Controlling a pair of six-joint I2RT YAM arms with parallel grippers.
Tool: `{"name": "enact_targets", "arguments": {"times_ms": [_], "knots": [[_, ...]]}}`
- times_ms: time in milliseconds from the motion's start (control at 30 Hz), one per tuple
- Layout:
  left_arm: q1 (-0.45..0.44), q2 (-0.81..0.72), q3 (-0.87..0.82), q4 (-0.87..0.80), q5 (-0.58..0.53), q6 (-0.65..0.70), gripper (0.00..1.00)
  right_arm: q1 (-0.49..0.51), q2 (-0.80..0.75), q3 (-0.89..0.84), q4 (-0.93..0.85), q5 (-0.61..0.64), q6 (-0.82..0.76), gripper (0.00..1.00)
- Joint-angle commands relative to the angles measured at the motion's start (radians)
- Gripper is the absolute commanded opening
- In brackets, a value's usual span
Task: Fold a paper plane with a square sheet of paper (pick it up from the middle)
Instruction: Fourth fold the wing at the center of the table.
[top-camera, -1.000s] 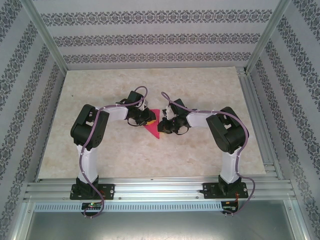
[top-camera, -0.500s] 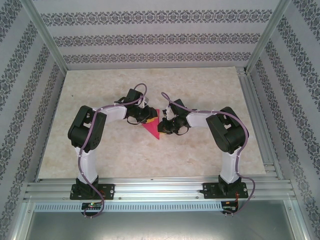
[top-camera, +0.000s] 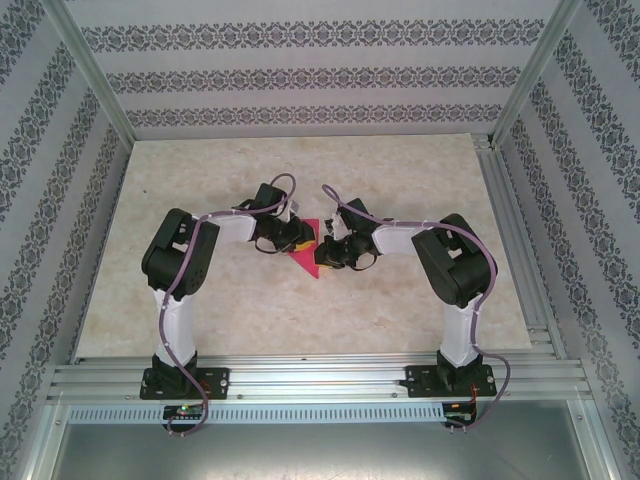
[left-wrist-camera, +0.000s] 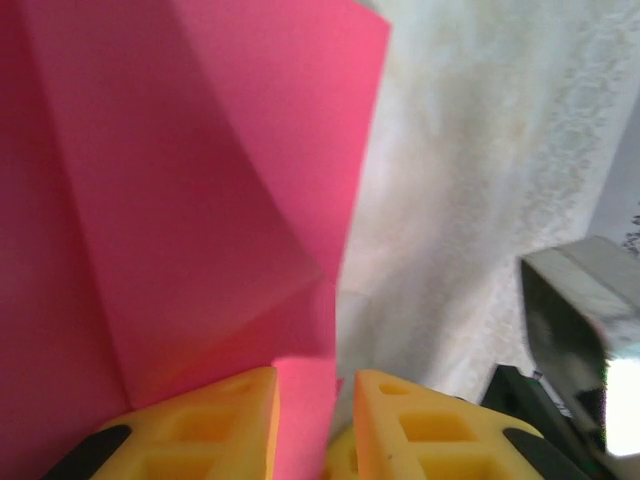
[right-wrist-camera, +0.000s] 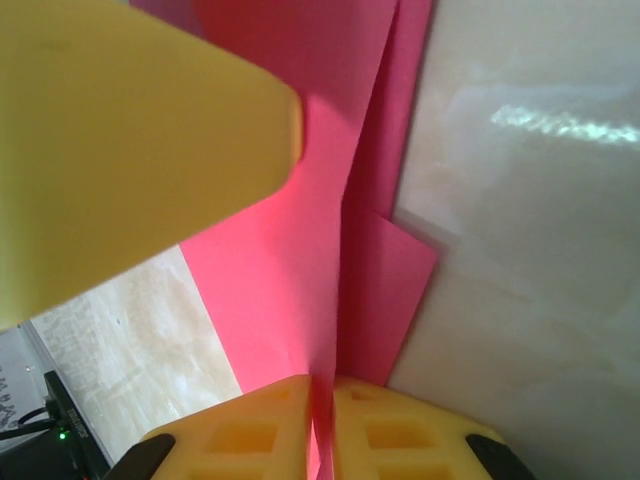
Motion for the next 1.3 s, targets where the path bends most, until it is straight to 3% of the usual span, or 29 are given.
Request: {"name": "enact_targets", "arguments": {"times_ms": [0,267,633,800,1267], "knots": [[-0.011,0.029,0.025,-0.074,-0.060,0.057,0.27,0.011,-0.019,-0.005,-0.012,0.026,0.016,0.15],[-0.012,0.029,0.042,-0.118,-0.071,0.093,0.26,0.020,-0.076,-0.052,-0.015,-0.003,0.036,0.17],[-0.012,0.029,0.050,-0.130,-0.066,0.104,0.26,0.048,-0.026,-0.048,-0.077,0.040,0.011,0.07],[-0.011,0.034,0.054,-0.130,-0.064,0.103,0.26,0.043,-0.010,-0.046,-0.093,0.048,0.005,0.12],[-0.012,0.035,0.060,-0.146,-0.067,0.117,0.25,0.007,-0.169,-0.088,0.010,-0.007,0.079,0.19]]}}
